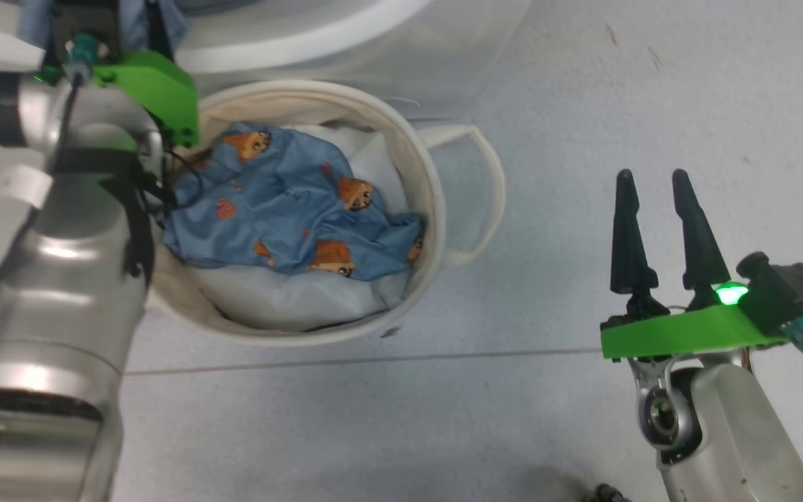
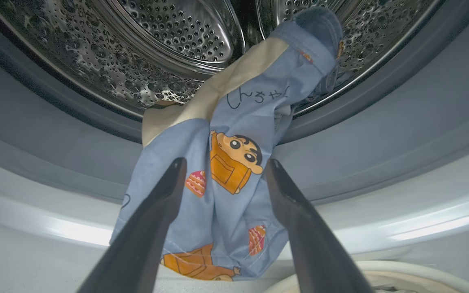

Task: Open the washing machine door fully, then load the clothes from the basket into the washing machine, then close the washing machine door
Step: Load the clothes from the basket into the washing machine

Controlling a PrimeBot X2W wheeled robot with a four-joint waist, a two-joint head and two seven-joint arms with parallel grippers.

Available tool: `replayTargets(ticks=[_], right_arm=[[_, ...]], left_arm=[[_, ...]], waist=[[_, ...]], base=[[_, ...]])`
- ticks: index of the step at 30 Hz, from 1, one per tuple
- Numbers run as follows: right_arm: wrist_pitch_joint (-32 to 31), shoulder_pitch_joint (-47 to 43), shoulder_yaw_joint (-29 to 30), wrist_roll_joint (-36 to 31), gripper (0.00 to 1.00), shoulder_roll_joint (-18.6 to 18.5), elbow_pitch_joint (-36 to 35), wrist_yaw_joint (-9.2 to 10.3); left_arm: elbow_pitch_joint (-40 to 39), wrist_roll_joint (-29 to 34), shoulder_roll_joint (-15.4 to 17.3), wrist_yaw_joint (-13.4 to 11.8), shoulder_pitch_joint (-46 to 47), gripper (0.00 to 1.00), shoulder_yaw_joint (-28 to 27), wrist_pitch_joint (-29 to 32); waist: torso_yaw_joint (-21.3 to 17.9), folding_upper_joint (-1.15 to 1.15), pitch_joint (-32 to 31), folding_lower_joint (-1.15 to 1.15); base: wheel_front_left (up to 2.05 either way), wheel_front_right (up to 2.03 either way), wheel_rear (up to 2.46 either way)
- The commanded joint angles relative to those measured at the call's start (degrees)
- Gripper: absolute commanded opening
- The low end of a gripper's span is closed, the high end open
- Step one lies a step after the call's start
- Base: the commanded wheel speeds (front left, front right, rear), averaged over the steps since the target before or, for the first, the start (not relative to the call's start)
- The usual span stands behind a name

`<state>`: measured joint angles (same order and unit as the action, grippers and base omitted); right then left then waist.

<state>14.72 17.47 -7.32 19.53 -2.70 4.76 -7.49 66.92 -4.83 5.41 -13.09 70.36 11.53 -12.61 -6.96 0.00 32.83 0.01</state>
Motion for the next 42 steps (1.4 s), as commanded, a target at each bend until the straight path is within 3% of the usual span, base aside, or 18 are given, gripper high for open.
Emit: replayTargets(ticks=[1,16,26,27,28,37,42], right_arm=[[0.3,0.2,-1.8,0.7,1.0,-0.2,-1.7,0.0],[0.3,1.7,-4.1,2.0,1.0,-0.2,-2.2,0.0],[0.3,2.6,-4.5,1.1,1.0,-0.2,-2.7,0.0],[0.3,2.7,-4.5,1.1,1.0,-0.2,-2.7,0.0],[0.3,2.7,-4.4,1.2,1.0,-0.2,-2.7,0.0],[0.3,2.2,-4.7,1.4,1.0,-0.2,-2.2,0.0],[0.3,1.9,-5.3,1.3,1.0,-0.2,-2.2,0.0]], left_arm=[[0.4,0.8,3.1,-0.9,2.5,1.0,-0.4,0.7],[6.3,5.1,6.7,-2.5,11.2,1.0,4.9,8.6],[6.8,4.1,7.6,-2.8,13.4,1.0,5.2,13.4],[6.8,4.0,7.6,-2.6,13.6,0.78,5.3,13.4],[6.9,3.9,7.5,-2.3,13.6,0.0,5.4,13.3],[6.9,2.5,6.6,-0.6,13.8,0.0,5.8,10.7],[3.9,0.3,5.5,-0.3,16.2,0.0,4.3,1.8]], waist=[[-1.6,0.0,1.7,-0.01],[-3.0,0.0,4.2,-0.01],[-3.4,0.0,6.6,-0.01],[-3.5,0.0,6.8,-0.01],[-3.5,0.0,6.9,-0.01],[-3.8,0.0,6.0,-0.01],[-3.7,0.0,5.7,-0.01]], base=[[0.0,0.0,0.0],[0.0,0.0,0.0],[0.0,0.0,0.0],[0.0,0.0,0.0],[0.0,0.0,0.0],[0.0,0.0,0.0],[0.0,0.0,0.0]])
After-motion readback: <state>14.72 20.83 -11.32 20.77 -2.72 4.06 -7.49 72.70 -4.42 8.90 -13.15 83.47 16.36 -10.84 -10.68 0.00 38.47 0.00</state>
